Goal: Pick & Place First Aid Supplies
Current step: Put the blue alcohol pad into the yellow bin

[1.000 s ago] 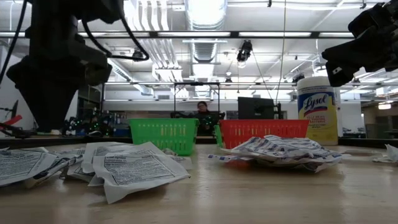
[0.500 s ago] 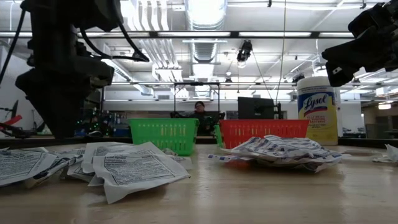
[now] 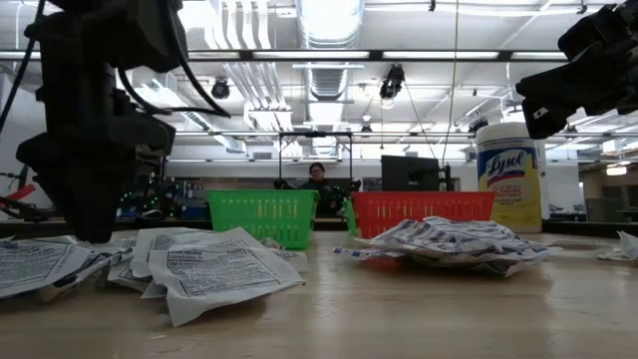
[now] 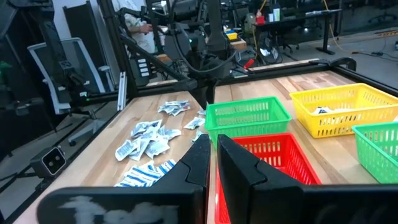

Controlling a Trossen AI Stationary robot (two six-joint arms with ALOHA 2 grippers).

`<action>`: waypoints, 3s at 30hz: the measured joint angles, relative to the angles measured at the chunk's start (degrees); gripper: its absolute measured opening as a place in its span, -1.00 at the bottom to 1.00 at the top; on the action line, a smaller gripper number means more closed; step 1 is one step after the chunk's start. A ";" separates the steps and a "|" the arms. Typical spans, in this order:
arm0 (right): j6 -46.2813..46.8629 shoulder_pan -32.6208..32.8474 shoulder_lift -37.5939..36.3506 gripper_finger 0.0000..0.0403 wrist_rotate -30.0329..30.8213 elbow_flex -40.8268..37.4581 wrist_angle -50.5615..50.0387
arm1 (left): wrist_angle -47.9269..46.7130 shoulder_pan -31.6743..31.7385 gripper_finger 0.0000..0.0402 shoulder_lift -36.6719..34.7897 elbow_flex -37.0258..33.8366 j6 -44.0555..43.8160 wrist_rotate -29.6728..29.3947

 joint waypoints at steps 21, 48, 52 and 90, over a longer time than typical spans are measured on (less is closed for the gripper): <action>0.02 0.00 0.00 -0.86 0.00 0.01 0.00 | 1.11 0.13 -0.34 2.97 -0.77 -0.14 1.18; 0.02 -0.01 0.00 -0.86 0.00 0.00 0.00 | -5.72 0.22 -0.89 3.21 3.00 -1.01 -4.12; -0.01 -0.01 0.00 -0.86 0.00 0.01 0.00 | -9.07 0.17 -0.97 3.08 5.37 0.05 -7.12; 0.02 0.01 0.00 -0.86 0.00 0.00 0.00 | 14.97 6.81 -1.00 2.29 17.35 45.39 -6.11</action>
